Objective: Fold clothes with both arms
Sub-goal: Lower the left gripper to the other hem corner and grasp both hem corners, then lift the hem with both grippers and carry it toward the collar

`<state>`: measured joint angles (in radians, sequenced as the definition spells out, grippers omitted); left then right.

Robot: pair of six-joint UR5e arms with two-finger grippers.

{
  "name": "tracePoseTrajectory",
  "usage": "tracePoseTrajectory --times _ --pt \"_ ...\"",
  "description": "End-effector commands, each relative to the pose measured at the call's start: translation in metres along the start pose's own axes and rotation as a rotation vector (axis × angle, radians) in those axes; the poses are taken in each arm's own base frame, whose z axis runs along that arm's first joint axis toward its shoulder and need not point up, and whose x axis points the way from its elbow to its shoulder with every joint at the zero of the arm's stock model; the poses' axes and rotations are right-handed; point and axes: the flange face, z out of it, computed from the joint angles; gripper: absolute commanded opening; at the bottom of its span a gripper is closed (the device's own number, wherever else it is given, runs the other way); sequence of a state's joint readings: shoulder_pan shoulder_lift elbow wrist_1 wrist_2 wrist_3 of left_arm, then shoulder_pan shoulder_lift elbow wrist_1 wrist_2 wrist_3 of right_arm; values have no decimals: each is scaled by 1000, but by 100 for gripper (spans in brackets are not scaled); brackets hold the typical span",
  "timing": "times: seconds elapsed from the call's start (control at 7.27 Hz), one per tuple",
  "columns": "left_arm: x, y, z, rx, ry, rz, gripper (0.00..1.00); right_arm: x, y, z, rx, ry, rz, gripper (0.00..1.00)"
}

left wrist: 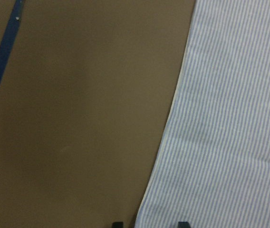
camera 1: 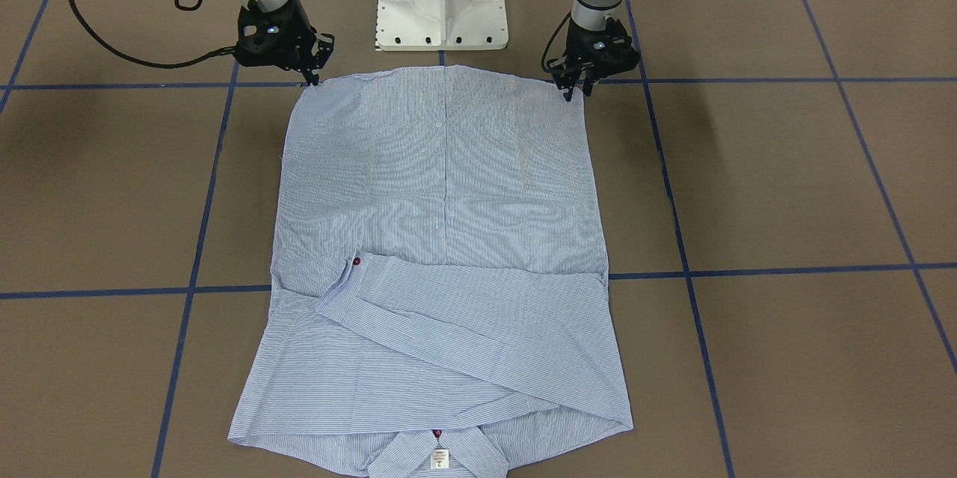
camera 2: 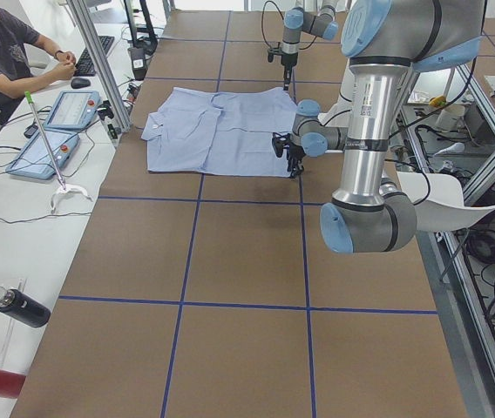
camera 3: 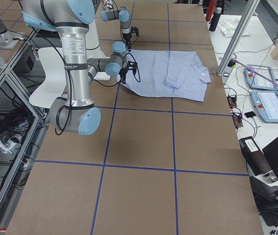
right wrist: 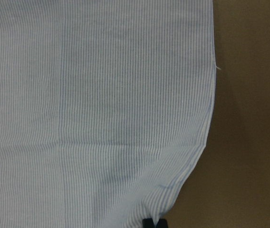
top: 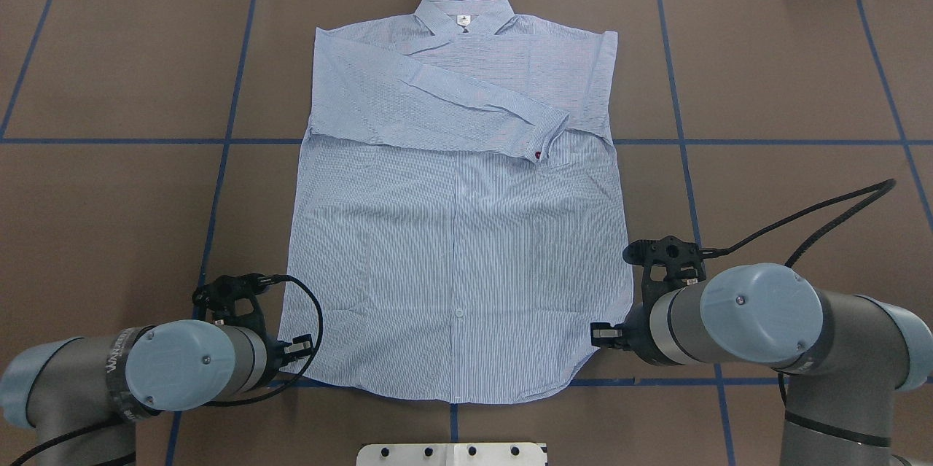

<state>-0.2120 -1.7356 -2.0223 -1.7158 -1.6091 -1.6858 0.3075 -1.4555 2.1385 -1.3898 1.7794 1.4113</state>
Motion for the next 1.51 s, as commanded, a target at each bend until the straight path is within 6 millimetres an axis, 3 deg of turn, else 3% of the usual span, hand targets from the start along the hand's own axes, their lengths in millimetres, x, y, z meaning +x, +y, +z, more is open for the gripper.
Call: tracePoseTrajectory --times 0.0,0.28,0.55,0.96,1.1,1.38 --pt "1 1 0 -3 1 0 25 0 0 -1 1 -3 0 0" --pt "6 0 -7 -7 14 0 0 -1 -1 -4 3 -7 1 0" --pt "7 -2 -16 -6 30 4 0 -3 -1 -18 8 -31 0 0" --pt "12 0 -83 -11 83 5 0 -6 7 -57 -68 -109 -5 0" --pt "10 1 -115 -16 94 5 0 -5 6 -71 -94 -131 0 0" --pt "3 8 -157 -60 97 10 0 5 -3 -100 -186 -181 22 0"
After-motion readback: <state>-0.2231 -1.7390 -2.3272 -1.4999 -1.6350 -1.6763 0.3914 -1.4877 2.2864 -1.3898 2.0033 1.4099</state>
